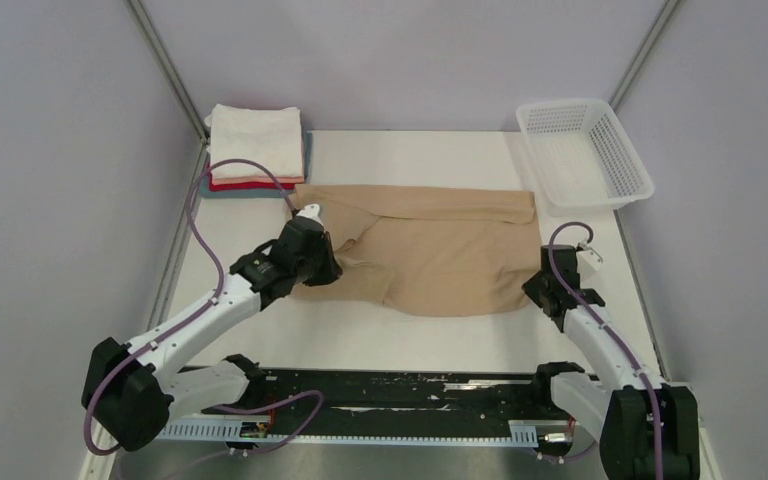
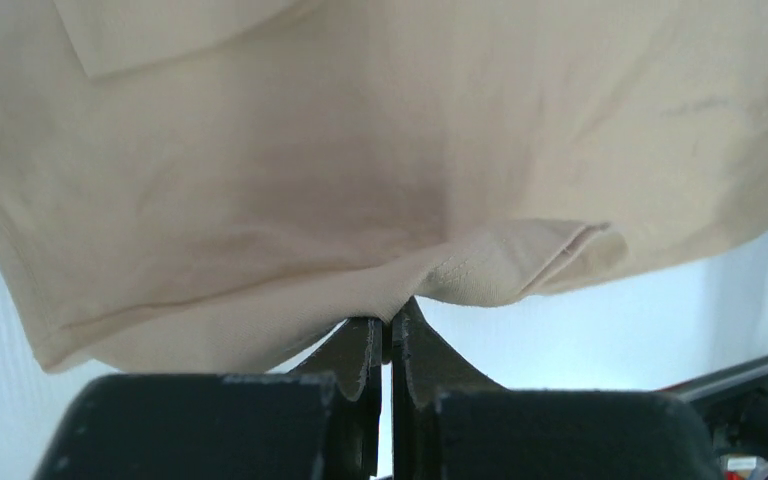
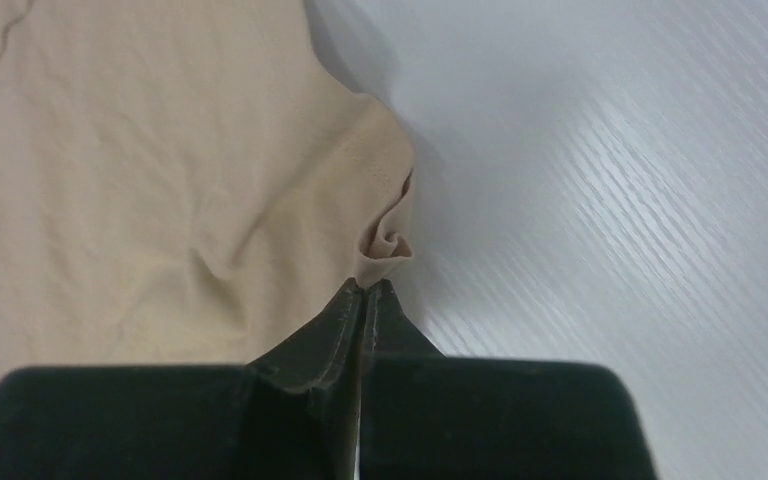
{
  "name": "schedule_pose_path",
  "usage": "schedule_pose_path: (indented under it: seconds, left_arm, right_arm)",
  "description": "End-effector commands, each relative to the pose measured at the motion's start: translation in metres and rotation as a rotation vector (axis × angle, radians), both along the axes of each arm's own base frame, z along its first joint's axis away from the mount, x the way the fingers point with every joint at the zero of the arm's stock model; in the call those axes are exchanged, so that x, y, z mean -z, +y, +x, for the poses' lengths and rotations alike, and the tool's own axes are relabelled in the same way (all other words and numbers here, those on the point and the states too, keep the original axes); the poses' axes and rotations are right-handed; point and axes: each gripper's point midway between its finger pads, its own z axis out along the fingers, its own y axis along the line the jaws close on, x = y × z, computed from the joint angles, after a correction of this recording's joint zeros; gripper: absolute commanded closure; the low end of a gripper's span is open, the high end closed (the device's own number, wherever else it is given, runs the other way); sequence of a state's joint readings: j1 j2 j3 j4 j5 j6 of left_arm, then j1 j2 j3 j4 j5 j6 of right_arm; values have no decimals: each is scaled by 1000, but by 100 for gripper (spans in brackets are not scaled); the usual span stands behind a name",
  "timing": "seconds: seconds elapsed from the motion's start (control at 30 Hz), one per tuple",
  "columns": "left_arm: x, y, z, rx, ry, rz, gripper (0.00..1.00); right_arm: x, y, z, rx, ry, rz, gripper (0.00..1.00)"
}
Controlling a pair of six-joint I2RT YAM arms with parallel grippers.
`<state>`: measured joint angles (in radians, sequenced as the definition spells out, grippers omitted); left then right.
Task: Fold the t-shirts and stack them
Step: Fold the other side of the tshirt into a rectangle
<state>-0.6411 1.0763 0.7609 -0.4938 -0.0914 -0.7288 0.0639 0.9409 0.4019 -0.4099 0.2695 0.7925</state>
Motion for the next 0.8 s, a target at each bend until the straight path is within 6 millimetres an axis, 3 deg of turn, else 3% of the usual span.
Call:
schedule_pose_path:
  seconds: [0.0,0.23,0.43,0.77]
  left_arm:
    - [-33,1,49,-21,-140,4,100]
    - [-41,22,104,-89,-212,74,100]
    - [-48,27,145,-101,-271,93,100]
    - [-36,39,187,-93,-300,116,100]
  right_arm:
    - [-48,2,56,-23,-168,-10,100]
    - [-62,-1,92,27,-201,-11,100]
    - [-71,1,122,26,-227,-10,100]
    - [-74,-8,153,25,-220,-81,100]
